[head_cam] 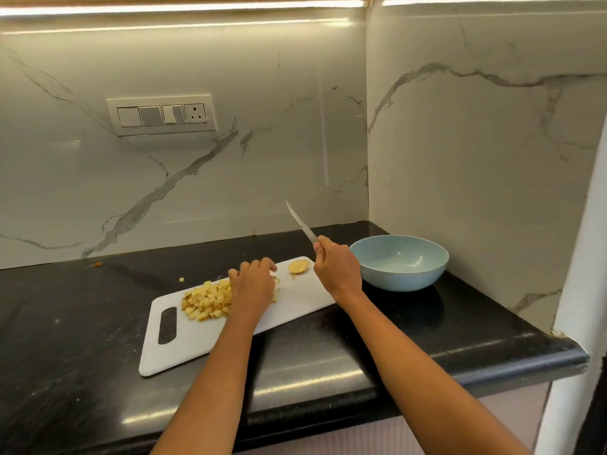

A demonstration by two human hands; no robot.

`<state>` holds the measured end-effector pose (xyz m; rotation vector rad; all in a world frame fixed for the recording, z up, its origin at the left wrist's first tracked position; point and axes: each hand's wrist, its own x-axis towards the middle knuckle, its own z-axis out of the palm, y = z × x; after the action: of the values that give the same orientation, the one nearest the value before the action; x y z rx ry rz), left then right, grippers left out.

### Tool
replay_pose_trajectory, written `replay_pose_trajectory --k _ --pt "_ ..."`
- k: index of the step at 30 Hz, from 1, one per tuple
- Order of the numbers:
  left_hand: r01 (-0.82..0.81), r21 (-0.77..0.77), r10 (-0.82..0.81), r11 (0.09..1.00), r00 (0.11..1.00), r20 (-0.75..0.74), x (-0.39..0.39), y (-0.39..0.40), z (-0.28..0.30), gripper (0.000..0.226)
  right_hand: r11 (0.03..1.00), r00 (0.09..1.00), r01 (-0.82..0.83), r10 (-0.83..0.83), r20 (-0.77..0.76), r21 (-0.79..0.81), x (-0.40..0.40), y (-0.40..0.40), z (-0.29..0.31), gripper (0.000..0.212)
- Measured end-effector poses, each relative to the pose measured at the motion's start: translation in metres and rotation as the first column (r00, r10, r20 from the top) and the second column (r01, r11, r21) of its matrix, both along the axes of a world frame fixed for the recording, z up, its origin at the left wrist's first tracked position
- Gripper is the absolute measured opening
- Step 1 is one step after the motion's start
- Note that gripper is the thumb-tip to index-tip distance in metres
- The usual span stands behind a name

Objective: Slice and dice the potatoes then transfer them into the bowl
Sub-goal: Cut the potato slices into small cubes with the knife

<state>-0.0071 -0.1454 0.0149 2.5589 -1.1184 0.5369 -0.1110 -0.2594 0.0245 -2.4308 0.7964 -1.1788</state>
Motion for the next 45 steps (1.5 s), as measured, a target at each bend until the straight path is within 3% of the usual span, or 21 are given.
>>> replay_pose_trajectory --k 11,15,18,21,27,31,35,45 --pt "-0.027 -0.187 0.012 0.982 0.997 -0.080 0.008 0.009 0.001 0.042 1.000 1.000 -0.013 0.013 0.025 0.002 0.001 -0.003 -0.001 0.031" --pt "-0.164 -0.251 0.162 0.954 0.986 -0.029 0.007 0.006 0.001 0.039 1.000 1.000 -0.002 0.003 0.030 -0.012 0.001 -0.003 0.000 0.031" --pt "-0.179 -0.272 0.182 0.946 0.983 -0.012 0.005 -0.005 0.004 0.036 1.000 1.000 0.006 -0.006 0.031 -0.023 0.003 -0.004 -0.001 0.031" --pt "-0.172 -0.223 0.185 0.959 0.982 0.039 0.003 -0.020 0.007 0.032 0.999 0.999 0.011 -0.010 0.036 -0.043 0.004 -0.005 0.000 0.031" --pt "-0.212 0.023 0.208 0.977 0.972 0.109 -0.001 -0.042 0.011 0.029 0.997 0.999 0.010 -0.006 0.053 -0.073 0.008 -0.010 0.003 0.032" --pt "-0.057 -0.013 0.057 0.998 0.998 -0.023 0.009 -0.058 0.013 0.031 0.996 0.998 0.012 -0.006 0.062 -0.093 0.011 -0.014 0.006 0.033" --pt "0.137 0.134 -0.111 0.981 0.976 -0.187 0.014 -0.069 0.007 0.040 0.994 0.997 0.001 0.008 0.079 -0.111 0.014 -0.016 0.008 0.032" --pt "0.180 -0.095 -0.199 0.979 0.944 -0.262 0.017 -0.064 0.011 0.040 0.994 0.996 0.010 -0.001 0.090 -0.106 0.015 -0.016 0.007 0.031"
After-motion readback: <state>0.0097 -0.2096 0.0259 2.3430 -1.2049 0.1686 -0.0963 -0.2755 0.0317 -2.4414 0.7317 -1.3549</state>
